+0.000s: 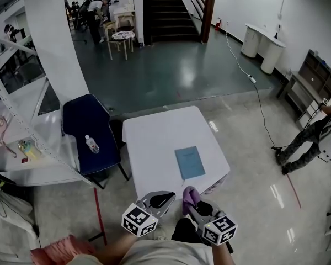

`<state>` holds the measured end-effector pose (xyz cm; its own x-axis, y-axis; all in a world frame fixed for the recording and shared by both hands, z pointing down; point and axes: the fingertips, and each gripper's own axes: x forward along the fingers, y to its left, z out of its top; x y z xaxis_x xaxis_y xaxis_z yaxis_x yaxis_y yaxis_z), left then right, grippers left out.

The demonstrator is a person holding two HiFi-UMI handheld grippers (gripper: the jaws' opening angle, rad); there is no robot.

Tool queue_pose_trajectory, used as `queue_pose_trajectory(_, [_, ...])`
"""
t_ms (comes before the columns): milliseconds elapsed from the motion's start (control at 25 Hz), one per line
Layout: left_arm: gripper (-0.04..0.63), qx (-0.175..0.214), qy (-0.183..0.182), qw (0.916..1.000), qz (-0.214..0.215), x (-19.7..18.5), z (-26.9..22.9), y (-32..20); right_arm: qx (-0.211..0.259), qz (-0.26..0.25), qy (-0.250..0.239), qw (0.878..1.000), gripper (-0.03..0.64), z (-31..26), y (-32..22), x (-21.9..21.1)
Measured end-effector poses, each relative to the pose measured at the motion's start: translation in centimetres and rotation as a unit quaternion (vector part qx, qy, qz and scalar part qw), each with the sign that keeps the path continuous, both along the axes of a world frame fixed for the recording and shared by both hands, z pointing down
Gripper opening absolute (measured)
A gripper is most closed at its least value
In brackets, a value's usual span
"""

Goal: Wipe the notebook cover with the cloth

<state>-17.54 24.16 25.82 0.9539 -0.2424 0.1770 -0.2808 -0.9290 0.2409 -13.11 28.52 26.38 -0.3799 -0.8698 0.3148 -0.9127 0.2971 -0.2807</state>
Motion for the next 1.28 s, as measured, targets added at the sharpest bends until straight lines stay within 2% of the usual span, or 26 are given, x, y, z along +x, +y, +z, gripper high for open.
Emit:
queue_pose_trajectory(440, [0.0, 0.001, 0.001, 0.9999, -0.011, 4.2, 0.6, -4.9, -0.002, -0.013, -0.001, 1.0, 0.104, 0.9, -4.9, 4.3])
queue_pose_trajectory(880, [0.0, 0.003, -0.007, 0.9987, -0.05, 13.2, 0.5, -13.3, -0.002, -0.056, -0.001, 0.998, 0.104, 0.7, -13.8, 13.9])
queue_pose_trajectory(1280, [0.0, 0.0, -0.014, 0.9957, -0.091, 20.4, 0.8, -18.3, -0.007, -0.099, -0.009, 0.995, 0.104, 1.3, -19.2, 21.4])
